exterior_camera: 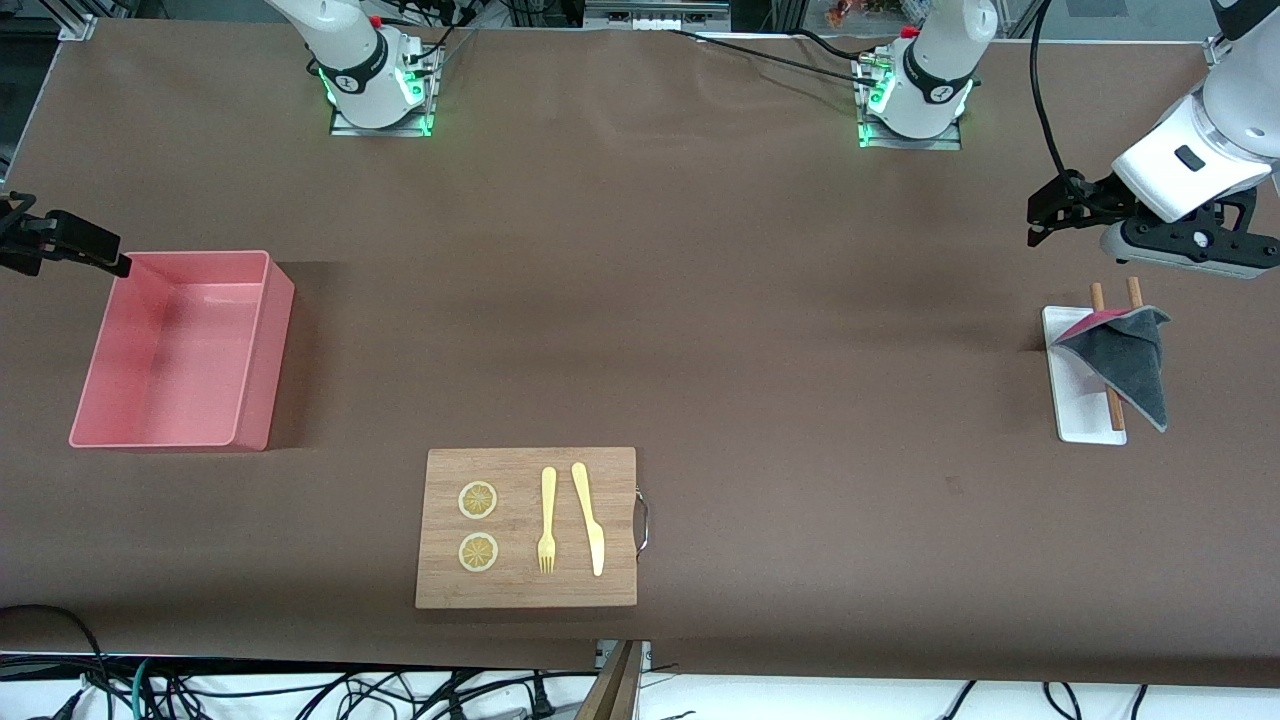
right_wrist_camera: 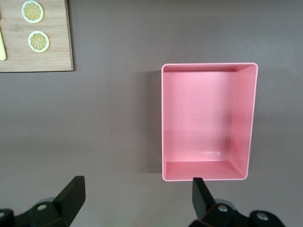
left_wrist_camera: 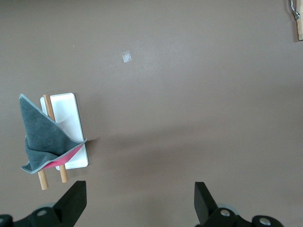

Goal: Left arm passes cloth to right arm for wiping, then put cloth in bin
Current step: 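Lower the left gripper toward the grey-pink cloth on the white holder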

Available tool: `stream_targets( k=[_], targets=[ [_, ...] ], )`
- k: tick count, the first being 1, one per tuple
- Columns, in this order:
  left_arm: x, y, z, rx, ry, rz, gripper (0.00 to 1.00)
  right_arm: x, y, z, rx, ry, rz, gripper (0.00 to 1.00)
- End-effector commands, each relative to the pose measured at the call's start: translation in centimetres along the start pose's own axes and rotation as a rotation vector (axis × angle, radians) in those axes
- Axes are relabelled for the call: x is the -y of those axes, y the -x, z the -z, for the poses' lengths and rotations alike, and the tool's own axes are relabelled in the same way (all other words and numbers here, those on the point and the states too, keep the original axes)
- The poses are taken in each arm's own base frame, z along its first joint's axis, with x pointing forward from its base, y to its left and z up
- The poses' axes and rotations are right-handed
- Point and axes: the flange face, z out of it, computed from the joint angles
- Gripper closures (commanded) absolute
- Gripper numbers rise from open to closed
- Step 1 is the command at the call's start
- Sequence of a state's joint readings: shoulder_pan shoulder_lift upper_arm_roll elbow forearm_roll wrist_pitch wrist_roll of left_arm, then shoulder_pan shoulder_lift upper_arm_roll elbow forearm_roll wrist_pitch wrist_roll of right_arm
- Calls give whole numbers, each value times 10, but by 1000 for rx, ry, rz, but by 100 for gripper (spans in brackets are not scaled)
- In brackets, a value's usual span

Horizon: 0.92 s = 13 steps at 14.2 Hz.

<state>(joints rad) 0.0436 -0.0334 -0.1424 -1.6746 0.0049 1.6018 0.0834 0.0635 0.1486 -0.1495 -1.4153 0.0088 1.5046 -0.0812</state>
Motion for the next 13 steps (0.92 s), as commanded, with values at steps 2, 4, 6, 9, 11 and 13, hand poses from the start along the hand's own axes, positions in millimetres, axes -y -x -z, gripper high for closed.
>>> stream_targets(
  k=[2,4,6,9,11,13],
  targets=[
    [-1,-5,7,-6,-17,1,0,-4,1,5,-4,4,-8,0],
    [0,-5,7,-6,-18,4,0,-4,1,5,-5,4,-8,0],
    [0,-5,6,-5,-15,4,0,-4,1,5,-4,4,-8,0],
    [0,-6,3,5,-9,2,0,-12,2,5,-4,3,-17,0],
    [-1,-5,2,16,-8,-1,0,-12,1,4,-2,3,-17,0],
    [-1,-5,0,24,-7,-2,0,-12,2,5,-4,2,-17,0]
  ],
)
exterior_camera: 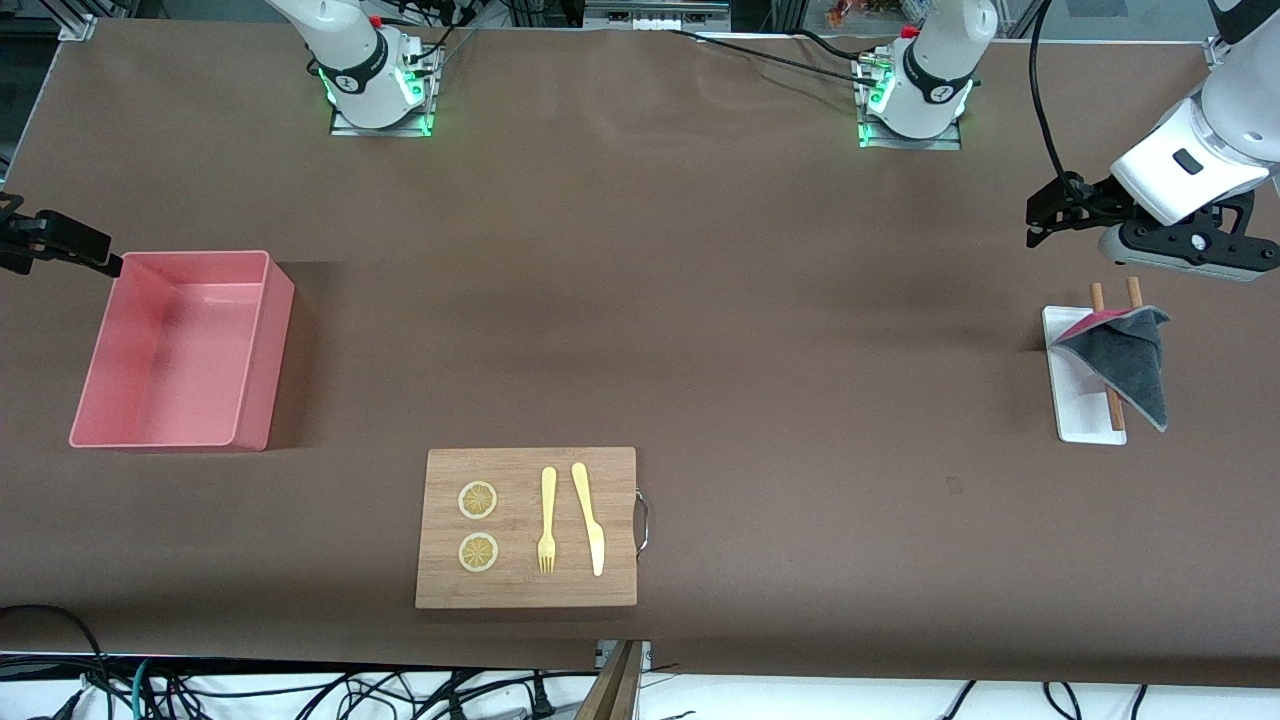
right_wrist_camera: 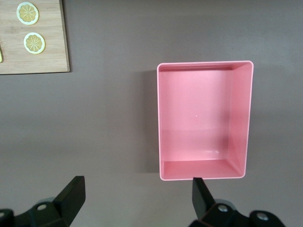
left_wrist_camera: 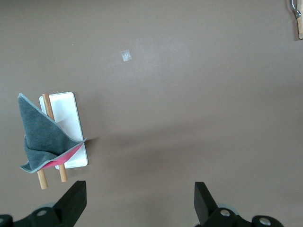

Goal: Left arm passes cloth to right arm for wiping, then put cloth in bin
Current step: 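Lower the left gripper toward the grey-pink cloth on the white holder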

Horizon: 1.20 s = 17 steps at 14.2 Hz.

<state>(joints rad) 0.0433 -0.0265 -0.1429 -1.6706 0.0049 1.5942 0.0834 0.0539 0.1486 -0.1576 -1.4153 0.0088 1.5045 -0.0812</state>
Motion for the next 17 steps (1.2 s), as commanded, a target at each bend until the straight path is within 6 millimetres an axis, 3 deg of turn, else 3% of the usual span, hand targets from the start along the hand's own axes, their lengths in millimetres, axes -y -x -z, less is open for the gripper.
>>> stream_targets(
  k=[1,8,12,15,17],
  targets=[
    [-2,-3,2,21,-10,-4,0,-2,1,4,-2,2,1,0],
    [-3,-3,0,29,-8,-1,0,-1,1,4,-2,1,1,0],
    [-10,8,-7,121,-14,-23,0,-2,1,5,-5,2,1,0],
    [2,12,-15,164,-3,-160,0,-2,1,5,-5,1,1,0],
    [26,17,-22,212,-57,-279,0,-2,0,4,-4,1,-1,0]
  ],
)
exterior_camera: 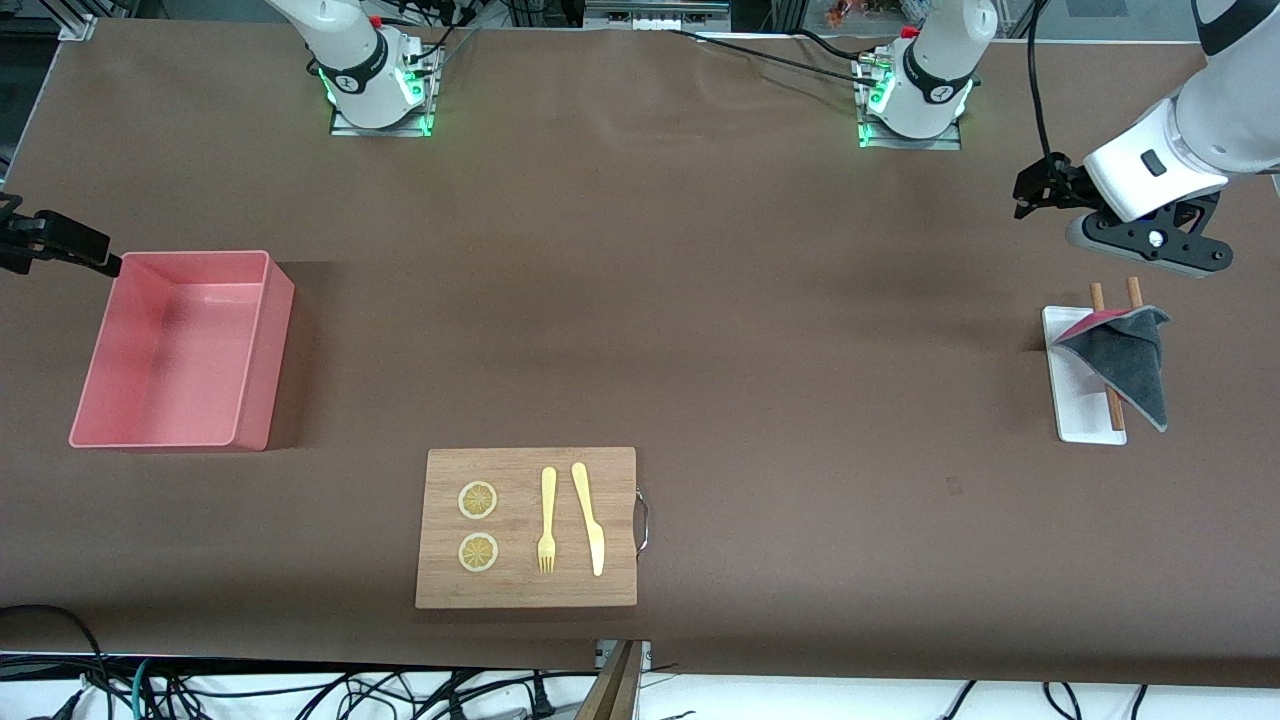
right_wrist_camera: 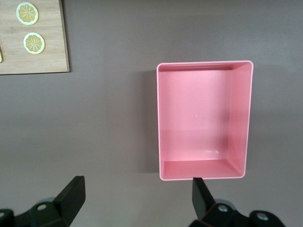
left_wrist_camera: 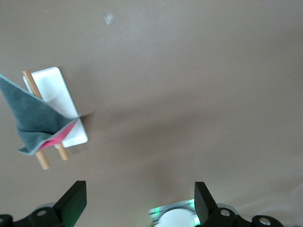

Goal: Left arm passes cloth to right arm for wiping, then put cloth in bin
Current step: 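Lower the left gripper toward the grey-pink cloth on the white holder, then grasp the cloth with the left gripper and lift it off the holder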

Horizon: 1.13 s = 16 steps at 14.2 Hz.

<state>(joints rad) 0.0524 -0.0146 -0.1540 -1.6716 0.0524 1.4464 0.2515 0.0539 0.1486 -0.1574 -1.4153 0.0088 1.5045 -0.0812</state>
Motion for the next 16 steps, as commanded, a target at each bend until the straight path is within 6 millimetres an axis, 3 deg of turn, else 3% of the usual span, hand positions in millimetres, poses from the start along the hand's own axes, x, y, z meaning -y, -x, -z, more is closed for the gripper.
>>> stream_targets(
  k=[1,6,10,13,16],
  targets=[
    [36,11,-10,63,-47,-148,0,-2,1,5,-5,1,-1,0],
    [138,43,-48,106,-86,-427,0,-2,1,4,-3,-1,1,0],
    [217,75,-96,88,-132,-587,0,-2,0,4,-4,-1,-1,0],
    [258,102,-137,60,-114,-759,0,-2,1,4,-3,-1,1,0],
    [275,111,-205,-5,-110,-929,0,-3,1,5,-4,-1,-1,0]
  ],
)
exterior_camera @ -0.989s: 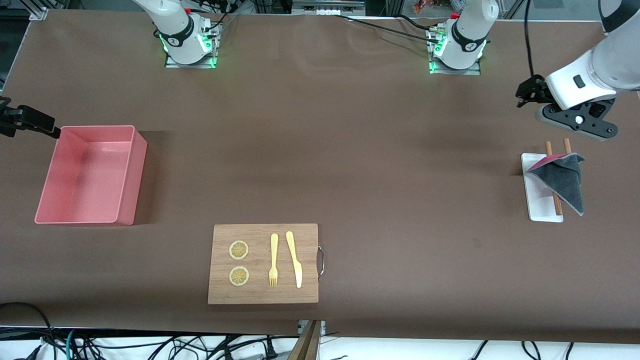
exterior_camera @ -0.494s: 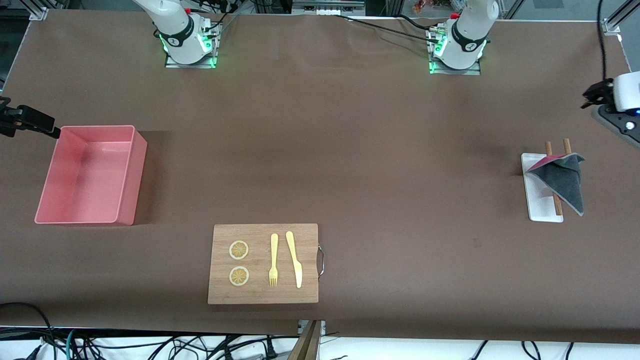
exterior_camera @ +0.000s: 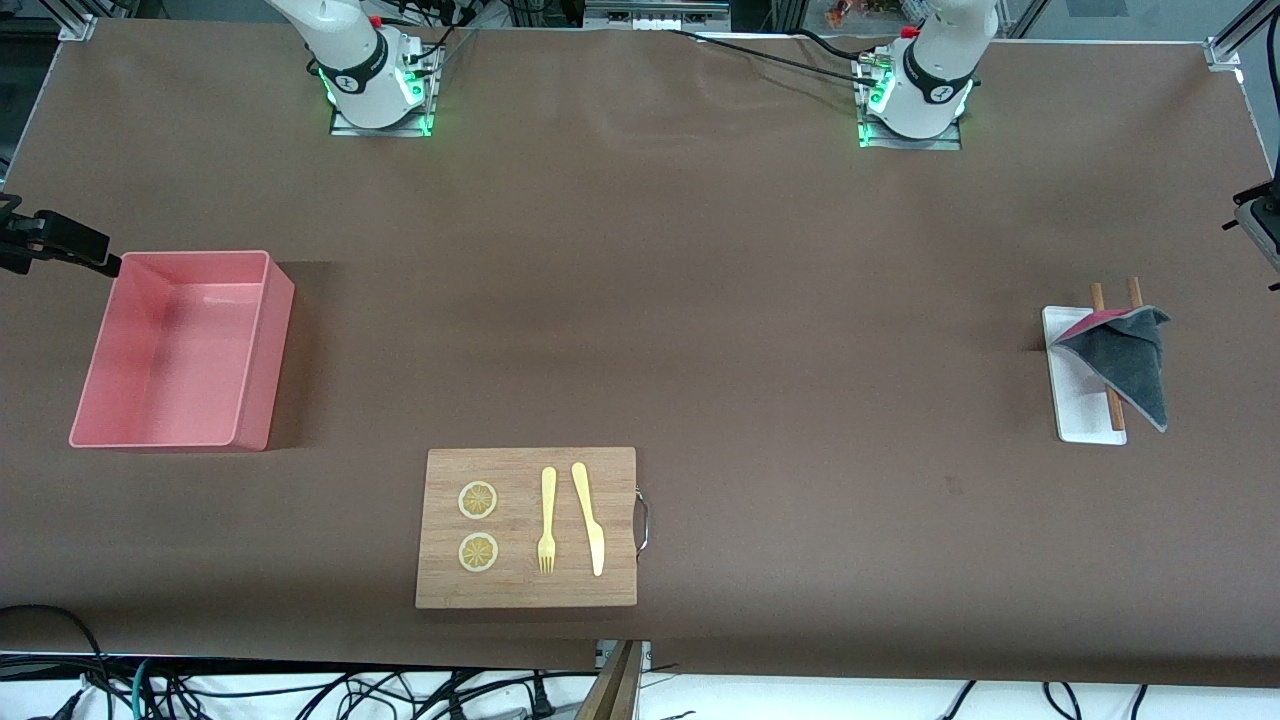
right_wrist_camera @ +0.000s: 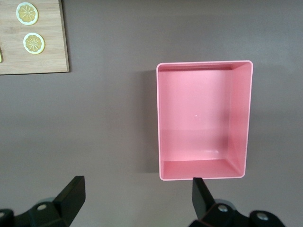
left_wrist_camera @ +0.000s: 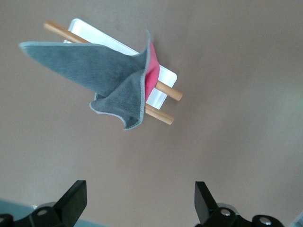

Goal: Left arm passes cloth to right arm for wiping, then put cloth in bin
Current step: 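Grasp the cloth with the left gripper and lift it off the holder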

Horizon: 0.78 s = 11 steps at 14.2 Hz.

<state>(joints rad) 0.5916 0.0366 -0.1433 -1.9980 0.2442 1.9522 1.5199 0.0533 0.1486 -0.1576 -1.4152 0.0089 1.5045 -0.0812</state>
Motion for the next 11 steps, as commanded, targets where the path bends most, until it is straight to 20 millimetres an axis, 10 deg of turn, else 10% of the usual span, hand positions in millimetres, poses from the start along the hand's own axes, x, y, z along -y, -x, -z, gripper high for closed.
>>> stream_targets(
  k=[1,5,11],
  targets=[
    [-5,10,-56,-42,-49,-139,0,-3,0,4,-4,0,0,0],
    [5,32,-127,-92,-70,-124,0,0,0,5,-9,0,5,0],
    [11,30,-150,-177,-70,-190,0,-3,0,5,-9,0,0,0]
  ],
)
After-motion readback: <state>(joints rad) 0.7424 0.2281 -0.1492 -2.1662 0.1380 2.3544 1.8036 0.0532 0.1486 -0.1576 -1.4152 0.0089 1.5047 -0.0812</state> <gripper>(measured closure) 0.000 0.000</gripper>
